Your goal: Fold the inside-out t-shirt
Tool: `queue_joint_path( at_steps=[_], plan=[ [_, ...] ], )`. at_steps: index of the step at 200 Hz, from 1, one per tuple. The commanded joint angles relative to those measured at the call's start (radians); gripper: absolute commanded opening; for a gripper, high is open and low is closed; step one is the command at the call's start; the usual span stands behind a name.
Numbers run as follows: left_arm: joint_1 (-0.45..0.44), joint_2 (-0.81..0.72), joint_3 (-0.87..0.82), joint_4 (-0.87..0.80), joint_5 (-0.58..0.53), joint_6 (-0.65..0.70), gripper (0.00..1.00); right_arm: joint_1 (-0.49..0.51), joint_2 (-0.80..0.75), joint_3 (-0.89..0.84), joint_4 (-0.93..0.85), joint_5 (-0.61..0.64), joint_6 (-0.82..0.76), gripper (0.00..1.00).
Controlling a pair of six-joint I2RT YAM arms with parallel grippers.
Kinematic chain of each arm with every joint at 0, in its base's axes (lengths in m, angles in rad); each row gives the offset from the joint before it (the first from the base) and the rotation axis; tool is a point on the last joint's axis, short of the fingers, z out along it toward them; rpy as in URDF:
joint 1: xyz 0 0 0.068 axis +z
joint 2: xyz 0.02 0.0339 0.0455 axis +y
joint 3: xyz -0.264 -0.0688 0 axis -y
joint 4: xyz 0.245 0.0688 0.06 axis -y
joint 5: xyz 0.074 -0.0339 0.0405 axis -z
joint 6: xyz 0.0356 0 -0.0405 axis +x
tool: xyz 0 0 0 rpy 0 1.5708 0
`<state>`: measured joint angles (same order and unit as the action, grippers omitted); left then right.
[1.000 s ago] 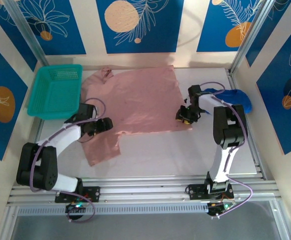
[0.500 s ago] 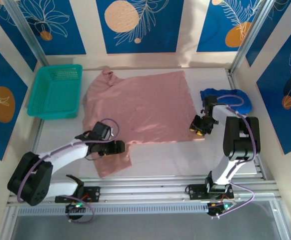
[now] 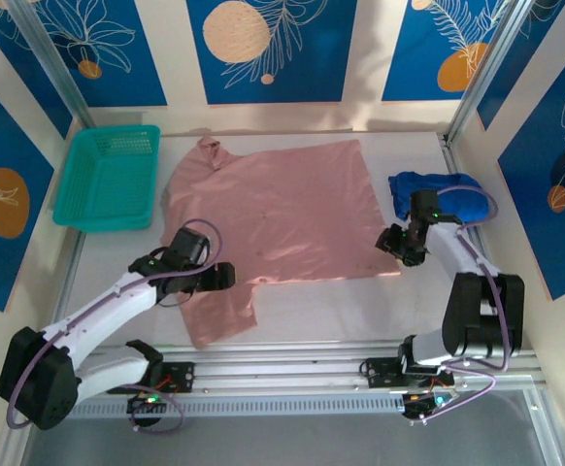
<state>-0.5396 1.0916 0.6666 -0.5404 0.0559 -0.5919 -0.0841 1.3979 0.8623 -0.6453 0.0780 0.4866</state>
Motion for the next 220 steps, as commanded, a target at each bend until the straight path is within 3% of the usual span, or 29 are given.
queue_joint_path(
  at_steps=[1,51,101,171,220],
  plan=[
    [-0.002,0.007,0.02,-0.042,-0.03,0.03,0.81,-0.043,-0.01,-0.054,-0.061,0.038,0.039,0.53],
    [-0.002,0.074,0.066,-0.013,0.01,0.078,0.81,-0.111,0.085,-0.05,-0.05,0.003,0.061,0.52],
    [-0.002,0.089,0.091,-0.037,0.01,0.117,0.81,-0.103,0.179,-0.022,-0.011,-0.034,0.072,0.45],
    [-0.003,0.054,0.106,-0.232,-0.011,0.094,0.76,-0.091,0.142,-0.017,0.014,-0.033,0.06,0.1],
    [-0.005,0.013,0.118,-0.294,-0.041,0.074,0.76,-0.077,0.095,-0.015,-0.002,-0.014,0.068,0.23]
  ],
)
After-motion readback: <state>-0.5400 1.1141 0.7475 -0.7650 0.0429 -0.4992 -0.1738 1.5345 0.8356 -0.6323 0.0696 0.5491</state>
